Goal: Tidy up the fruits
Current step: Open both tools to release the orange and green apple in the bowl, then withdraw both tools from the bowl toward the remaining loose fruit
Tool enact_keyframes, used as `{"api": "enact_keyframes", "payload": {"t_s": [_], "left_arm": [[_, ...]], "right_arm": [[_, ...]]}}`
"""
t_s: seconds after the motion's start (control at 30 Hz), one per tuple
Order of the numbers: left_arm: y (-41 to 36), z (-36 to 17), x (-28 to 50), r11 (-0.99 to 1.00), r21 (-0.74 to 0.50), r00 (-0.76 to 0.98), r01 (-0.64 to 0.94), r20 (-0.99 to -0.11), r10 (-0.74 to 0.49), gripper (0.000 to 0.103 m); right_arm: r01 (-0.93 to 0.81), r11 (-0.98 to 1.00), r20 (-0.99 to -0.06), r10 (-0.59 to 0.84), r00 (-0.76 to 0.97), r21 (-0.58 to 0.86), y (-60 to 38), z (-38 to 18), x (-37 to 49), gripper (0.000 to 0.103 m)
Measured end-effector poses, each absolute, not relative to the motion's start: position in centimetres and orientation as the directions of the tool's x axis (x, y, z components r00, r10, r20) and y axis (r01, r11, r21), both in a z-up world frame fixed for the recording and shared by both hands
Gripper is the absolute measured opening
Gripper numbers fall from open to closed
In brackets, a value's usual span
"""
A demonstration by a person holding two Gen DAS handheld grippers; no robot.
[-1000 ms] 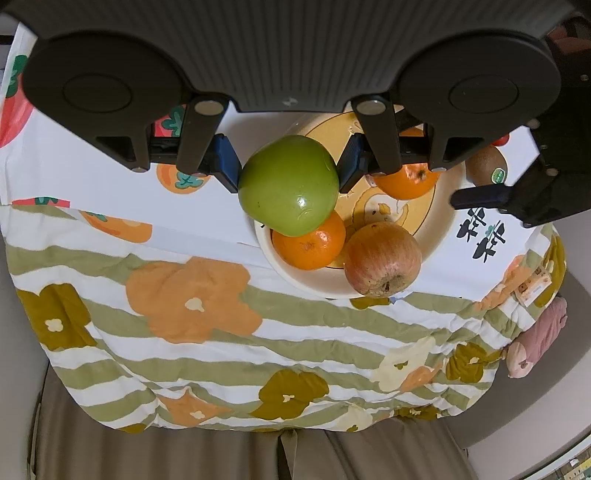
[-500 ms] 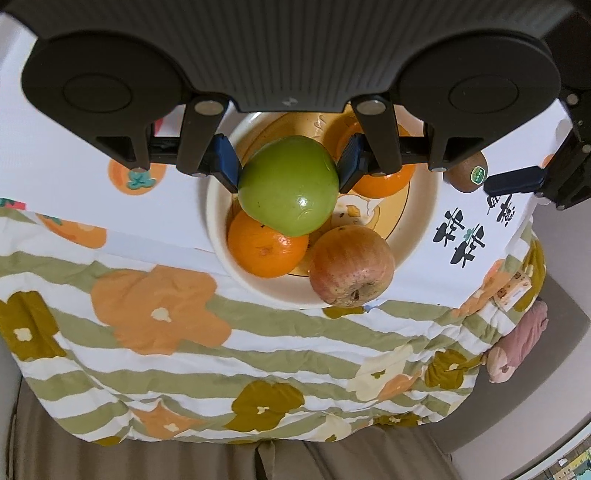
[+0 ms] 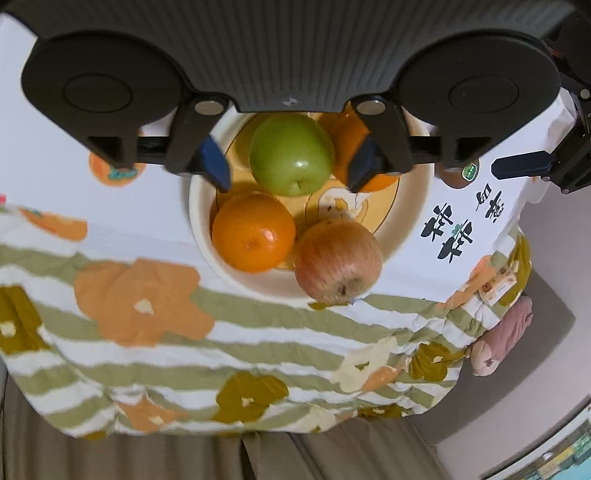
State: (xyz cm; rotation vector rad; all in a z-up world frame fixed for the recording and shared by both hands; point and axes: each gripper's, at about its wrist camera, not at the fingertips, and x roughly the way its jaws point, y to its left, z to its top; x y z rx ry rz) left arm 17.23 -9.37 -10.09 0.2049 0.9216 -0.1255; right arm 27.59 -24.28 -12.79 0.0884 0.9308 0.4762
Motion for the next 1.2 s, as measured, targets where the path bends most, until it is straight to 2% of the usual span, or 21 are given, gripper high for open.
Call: {"api": "enact_keyframes", "payload": {"t_s": [0.03,0.33,0.7,0.97,1.2], "left_arm": [[-9.3,-10.1,17.1,0.974,0.117,0.599,0.192,-0.801,-0.022,0.093],[-9.0,-9.3,15.9,0.981,0.091,0.614,0.172,-0.789,-0.035,0.093],[-8.9,-6.5,13.0,0.979,0.125,0.664,0.164,-0.748,-0.015,0.093],[-7.9,-5.2,9.9,0.974,0.114,0.696,0.195,-0.716,-0.055,0.095],[-5.8,-3.6,6.9,0.971,0.099,0.748,0.219,-0.655,-0.102,0.103]], "right_arm": [[-0.356,0.898,-0.746,0.421,0.516,0.260,-24.2,-12.5,27.3,0.103],[-0.346,0.905,-0.744,0.405,0.532,0.246,-24.7,-11.3,25.5,0.103],[-0.340,0.911,-0.719,0.397,0.571,0.234,-25.3,-8.8,22.4,0.103],[-0.293,0.930,-0.698,0.362,0.618,0.223,-25.7,-6.4,18.7,0.103],[-0.210,0.953,-0.672,0.304,0.675,0.220,-25.5,-4.4,14.3,0.103]]}}
